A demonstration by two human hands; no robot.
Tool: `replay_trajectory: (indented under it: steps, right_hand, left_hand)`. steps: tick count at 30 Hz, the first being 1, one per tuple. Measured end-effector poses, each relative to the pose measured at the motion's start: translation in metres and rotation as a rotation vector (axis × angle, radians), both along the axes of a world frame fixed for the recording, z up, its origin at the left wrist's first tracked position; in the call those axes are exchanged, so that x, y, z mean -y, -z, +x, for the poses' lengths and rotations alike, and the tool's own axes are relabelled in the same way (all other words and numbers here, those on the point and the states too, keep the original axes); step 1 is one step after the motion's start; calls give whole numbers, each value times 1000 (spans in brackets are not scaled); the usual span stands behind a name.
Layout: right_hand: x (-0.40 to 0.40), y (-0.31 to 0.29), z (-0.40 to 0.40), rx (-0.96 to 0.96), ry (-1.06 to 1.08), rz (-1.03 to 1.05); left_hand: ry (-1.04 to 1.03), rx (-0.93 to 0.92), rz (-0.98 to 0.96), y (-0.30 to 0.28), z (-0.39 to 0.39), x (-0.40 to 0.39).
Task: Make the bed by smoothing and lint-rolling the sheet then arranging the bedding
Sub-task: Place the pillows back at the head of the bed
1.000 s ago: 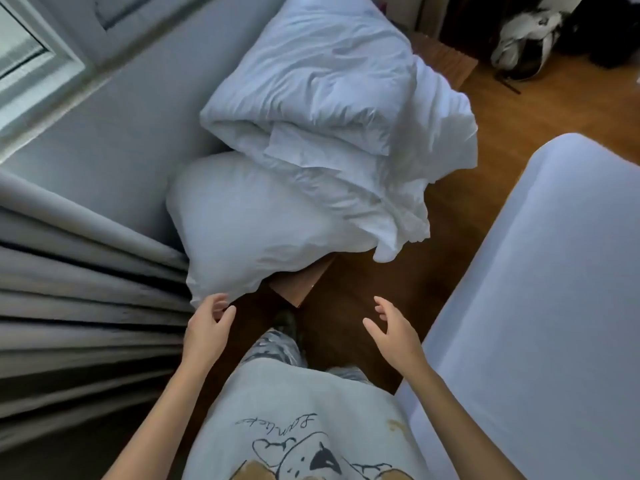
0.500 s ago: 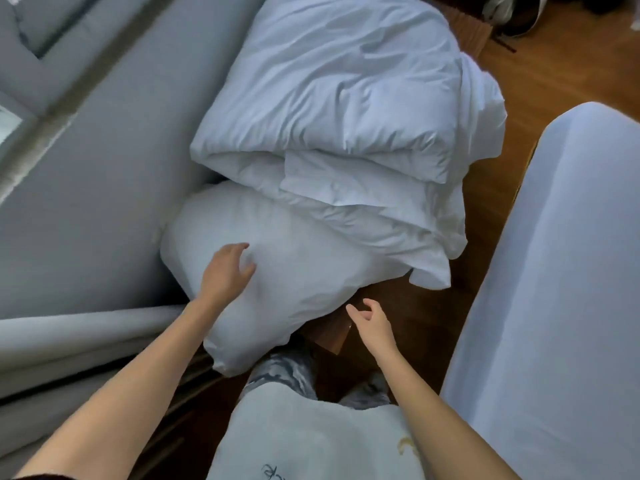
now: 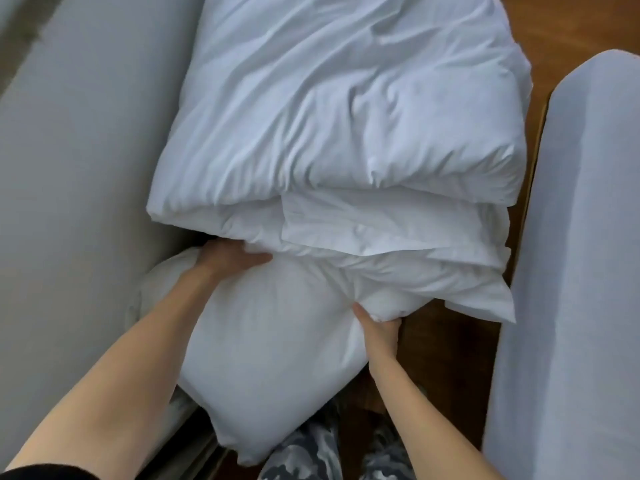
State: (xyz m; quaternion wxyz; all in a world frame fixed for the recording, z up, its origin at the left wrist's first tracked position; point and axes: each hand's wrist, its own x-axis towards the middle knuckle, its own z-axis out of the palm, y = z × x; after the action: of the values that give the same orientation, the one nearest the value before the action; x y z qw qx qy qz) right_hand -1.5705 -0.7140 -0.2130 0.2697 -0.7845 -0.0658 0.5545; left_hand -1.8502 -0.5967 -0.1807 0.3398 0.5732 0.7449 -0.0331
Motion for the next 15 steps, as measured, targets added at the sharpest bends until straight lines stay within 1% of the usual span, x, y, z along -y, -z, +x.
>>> replay_trajectory:
  steps: [3,7,9,13,15]
  right_hand:
    - [5,-13,3,-117,78,50]
    - [34,-40,10,-223,131,24]
    - [48,-54,16,-249,114,35]
    - [87,-82,33,-294,70,67]
    - [113,-95,46,-329,30,85]
  left_hand:
    - [-30,-40,-21,-7,9,12]
    - [-97,9,-1,-27,10,38]
    - [-116,10,16,-39,10,57]
    - [-136,-81,79,-77,21,109]
    - [-166,-98,127,-100,34,144]
